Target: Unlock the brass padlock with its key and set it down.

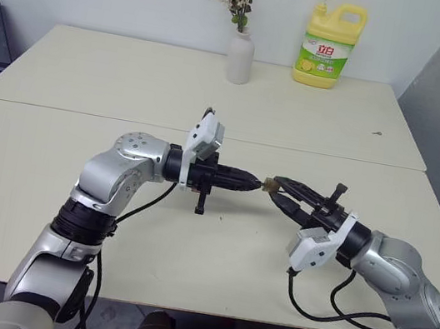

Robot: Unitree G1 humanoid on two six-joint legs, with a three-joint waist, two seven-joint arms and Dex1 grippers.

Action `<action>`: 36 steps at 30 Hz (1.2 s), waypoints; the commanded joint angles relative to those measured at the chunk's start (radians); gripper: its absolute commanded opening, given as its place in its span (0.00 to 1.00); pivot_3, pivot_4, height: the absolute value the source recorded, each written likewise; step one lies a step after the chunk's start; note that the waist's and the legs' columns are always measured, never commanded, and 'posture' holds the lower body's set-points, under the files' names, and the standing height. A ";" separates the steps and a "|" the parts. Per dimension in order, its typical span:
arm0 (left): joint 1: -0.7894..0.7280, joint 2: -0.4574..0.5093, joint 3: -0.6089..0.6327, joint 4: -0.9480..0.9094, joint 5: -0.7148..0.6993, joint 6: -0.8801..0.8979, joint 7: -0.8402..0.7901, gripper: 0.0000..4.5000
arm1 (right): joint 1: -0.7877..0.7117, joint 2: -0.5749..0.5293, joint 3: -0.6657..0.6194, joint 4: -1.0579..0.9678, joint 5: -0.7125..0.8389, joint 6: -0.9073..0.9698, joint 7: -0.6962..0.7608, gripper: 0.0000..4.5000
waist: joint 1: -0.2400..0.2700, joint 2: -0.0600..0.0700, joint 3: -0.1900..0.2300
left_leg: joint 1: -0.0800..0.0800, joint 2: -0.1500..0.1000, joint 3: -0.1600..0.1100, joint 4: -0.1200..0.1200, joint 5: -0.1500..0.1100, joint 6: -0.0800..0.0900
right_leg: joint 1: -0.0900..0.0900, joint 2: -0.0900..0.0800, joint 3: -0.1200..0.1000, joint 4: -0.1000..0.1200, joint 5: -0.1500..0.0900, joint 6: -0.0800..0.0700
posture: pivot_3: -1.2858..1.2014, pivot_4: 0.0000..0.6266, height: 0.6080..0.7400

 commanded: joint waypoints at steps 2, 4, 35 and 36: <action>0.017 -0.009 -0.019 -0.052 0.069 -0.167 -0.009 0.00 | -0.002 0.013 -0.014 -0.034 0.030 0.001 0.007 0.21 | 0.000 0.000 0.000 | 0.000 0.000 0.000 0.000 0.000 0.000 | 0.000 0.000 0.000 0.000 0.000 0.000 | 0.52 0.24 1.00; 0.029 -0.011 -0.028 -0.052 0.108 -0.255 -0.014 0.00 | -0.005 0.017 -0.014 -0.031 0.030 0.004 0.010 0.21 | 0.000 0.000 0.000 | 0.000 0.000 0.000 0.000 0.000 0.000 | 0.000 0.000 0.000 0.000 0.000 0.000 | 0.52 0.24 1.00; 0.020 -0.024 0.000 0.019 0.120 -0.156 0.056 0.48 | 0.002 0.041 -0.028 -0.037 0.044 0.026 0.037 0.21 | 0.006 0.000 0.000 | 0.000 0.000 0.000 0.000 0.000 0.000 | 0.001 0.000 0.000 0.000 0.000 0.000 | 0.52 0.24 1.00; 0.019 -0.014 0.003 0.003 0.099 -0.107 0.051 0.55 | 0.004 0.040 -0.030 -0.038 0.045 0.027 0.037 0.21 | 0.005 0.000 0.000 | 0.000 0.000 0.000 0.000 0.000 0.000 | 0.001 0.000 0.000 0.000 0.000 0.000 | 0.52 0.24 1.00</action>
